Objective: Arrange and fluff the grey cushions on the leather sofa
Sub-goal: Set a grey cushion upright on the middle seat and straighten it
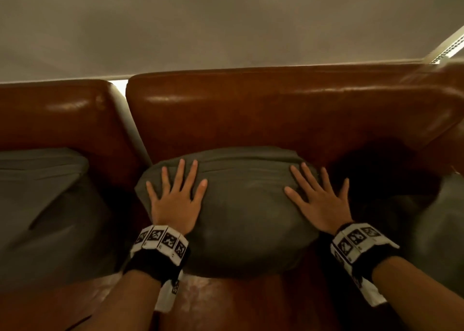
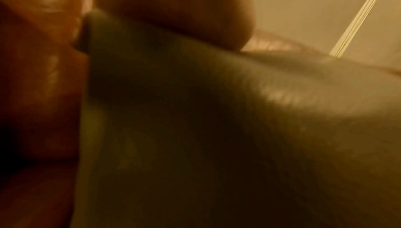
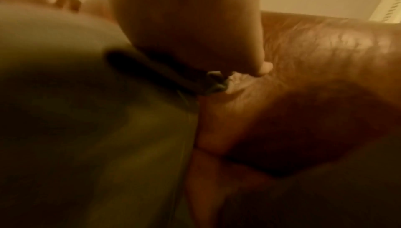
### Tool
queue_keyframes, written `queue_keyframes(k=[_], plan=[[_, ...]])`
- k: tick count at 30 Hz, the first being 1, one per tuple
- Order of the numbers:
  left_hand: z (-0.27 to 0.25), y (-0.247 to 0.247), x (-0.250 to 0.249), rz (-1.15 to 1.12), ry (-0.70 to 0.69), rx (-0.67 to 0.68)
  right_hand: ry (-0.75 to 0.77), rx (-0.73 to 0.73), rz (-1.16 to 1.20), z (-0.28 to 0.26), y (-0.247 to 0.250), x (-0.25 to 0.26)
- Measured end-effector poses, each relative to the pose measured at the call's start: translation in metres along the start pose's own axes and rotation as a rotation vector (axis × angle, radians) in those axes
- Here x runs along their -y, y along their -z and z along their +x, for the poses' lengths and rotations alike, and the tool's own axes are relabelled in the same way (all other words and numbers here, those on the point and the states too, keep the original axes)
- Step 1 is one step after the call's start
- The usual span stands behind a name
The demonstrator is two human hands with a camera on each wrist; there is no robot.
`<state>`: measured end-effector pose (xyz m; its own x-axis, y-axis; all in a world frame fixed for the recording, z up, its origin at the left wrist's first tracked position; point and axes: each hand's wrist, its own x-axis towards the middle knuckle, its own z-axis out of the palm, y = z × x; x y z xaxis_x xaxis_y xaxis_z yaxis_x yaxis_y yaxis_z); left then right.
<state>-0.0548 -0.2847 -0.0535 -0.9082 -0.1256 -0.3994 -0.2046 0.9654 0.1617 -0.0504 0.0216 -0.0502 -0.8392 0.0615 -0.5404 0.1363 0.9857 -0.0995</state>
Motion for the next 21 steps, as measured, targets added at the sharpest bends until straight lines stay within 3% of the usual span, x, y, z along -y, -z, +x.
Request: queue_keyframes(k=[4, 6, 8, 9, 11, 12, 14, 17, 21], plan=[[-0.002, -0.016, -0.006, -0.044, -0.024, 0.028, -0.038, 0.097, 0.231, 0.007, -0.028, -0.003], [-0.007, -0.009, -0.002, -0.112, 0.029, -0.081, -0.009, 0.038, 0.553, 0.006, -0.024, -0.008], [-0.015, 0.003, 0.009, -0.341, 0.248, -0.305, -0.095, -0.103, 1.071, 0.001, -0.018, -0.017], [-0.018, 0.011, 0.015, -0.51, 0.387, -0.349, -0.179, -0.151, 1.264, -0.002, -0.015, -0.021], [-0.022, 0.027, 0.022, -0.849, 0.589, -0.247, -0.267, -0.177, 1.437, -0.006, -0.007, -0.026], [-0.022, 0.034, 0.022, -0.96, 0.638, -0.192, -0.278, -0.206, 1.466, -0.005, -0.002, -0.026], [-0.019, 0.045, 0.019, -1.03, 0.621, -0.235, -0.28, -0.301, 1.467, 0.0, 0.015, -0.023], [-0.018, 0.06, 0.023, -0.931, 0.502, -0.376, -0.236, -0.413, 1.275, 0.004, 0.041, -0.025], [-0.026, 0.057, 0.049, -0.796, 0.419, -0.379, -0.292, -0.453, 1.089, -0.005, 0.038, -0.045]])
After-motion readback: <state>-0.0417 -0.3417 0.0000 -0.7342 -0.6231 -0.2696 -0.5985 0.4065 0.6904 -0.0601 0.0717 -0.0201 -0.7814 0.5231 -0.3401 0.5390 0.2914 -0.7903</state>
